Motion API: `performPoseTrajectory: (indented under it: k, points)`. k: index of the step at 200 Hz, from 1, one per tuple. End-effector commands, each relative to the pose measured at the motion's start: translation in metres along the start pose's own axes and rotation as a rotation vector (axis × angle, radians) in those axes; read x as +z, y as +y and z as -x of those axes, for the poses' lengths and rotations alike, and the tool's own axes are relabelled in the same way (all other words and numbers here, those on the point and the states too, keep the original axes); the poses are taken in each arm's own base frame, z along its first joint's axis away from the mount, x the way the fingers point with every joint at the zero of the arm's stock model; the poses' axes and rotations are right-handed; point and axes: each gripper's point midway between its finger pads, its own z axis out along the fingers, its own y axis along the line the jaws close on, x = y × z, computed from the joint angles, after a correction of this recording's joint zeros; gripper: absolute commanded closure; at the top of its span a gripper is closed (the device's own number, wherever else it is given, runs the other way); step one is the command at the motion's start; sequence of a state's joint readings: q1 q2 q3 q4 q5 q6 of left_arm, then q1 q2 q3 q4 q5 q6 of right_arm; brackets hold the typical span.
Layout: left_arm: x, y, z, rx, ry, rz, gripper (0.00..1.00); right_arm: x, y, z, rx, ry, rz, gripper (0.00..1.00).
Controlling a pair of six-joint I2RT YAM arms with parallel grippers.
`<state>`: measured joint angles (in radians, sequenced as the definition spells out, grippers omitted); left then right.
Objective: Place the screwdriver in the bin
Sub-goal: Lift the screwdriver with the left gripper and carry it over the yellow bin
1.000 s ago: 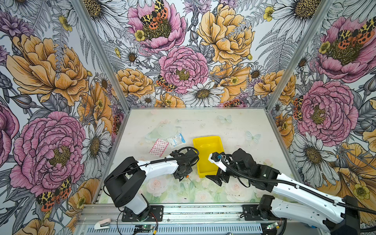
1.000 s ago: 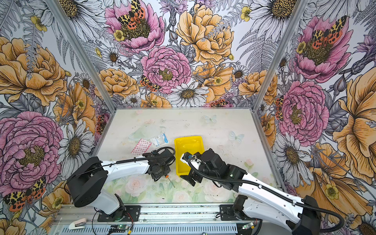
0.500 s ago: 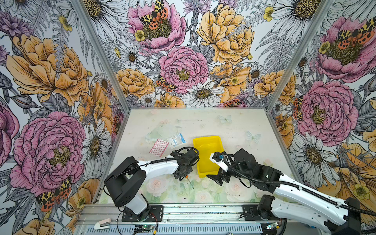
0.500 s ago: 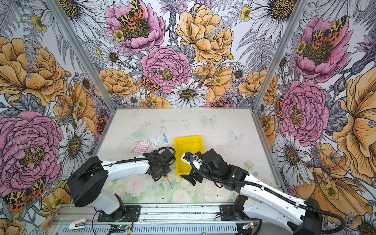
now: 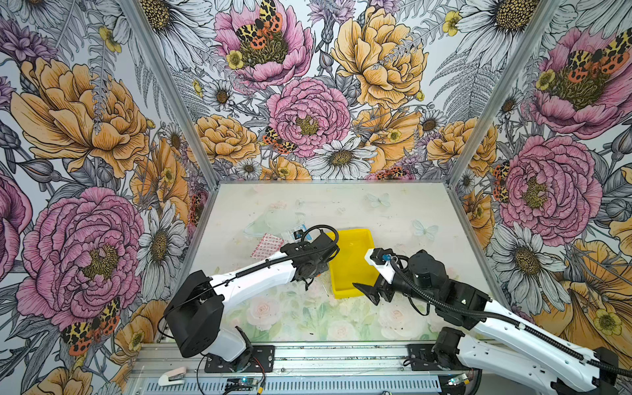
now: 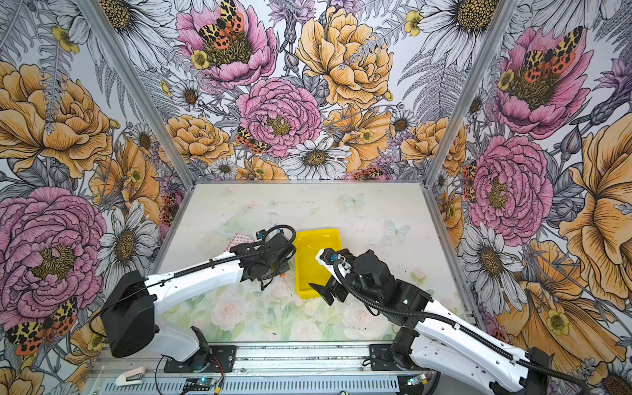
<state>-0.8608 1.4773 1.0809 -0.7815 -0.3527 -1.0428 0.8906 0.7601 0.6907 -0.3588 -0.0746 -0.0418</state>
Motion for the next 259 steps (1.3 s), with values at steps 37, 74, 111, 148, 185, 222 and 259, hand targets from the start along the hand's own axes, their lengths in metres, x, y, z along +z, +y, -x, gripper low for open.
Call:
performPoseTrajectory:
  k: [37,74,111,148,185,222,259]
  points:
    - [-0.039,-0.051,0.055,0.185,-0.138,-0.090,0.91,-0.024,-0.038,0.019,0.101,-0.111,-0.179,0.01]
    - [-0.034,-0.087,0.065,0.260,-0.148,-0.116,0.91,-0.029,-0.046,0.017,0.145,-0.123,-0.205,0.01]
    - [-0.015,-0.113,0.059,0.293,-0.115,-0.121,0.91,-0.033,-0.063,0.007,0.194,-0.113,-0.283,0.01]
    - [0.015,-0.123,0.044,0.275,-0.047,-0.108,0.90,-0.035,-0.082,-0.016,0.301,-0.069,-0.389,0.01]
    - [0.034,-0.135,0.034,0.297,-0.003,-0.109,0.90,-0.025,-0.086,-0.028,0.309,0.002,-0.386,0.00]
    - [0.046,-0.130,0.017,0.273,0.059,-0.103,0.90,-0.020,-0.088,-0.038,0.321,0.040,-0.385,0.00]
    - [0.052,-0.128,-0.002,0.282,0.098,-0.094,0.90,-0.018,-0.092,-0.046,0.339,0.064,-0.386,0.01]
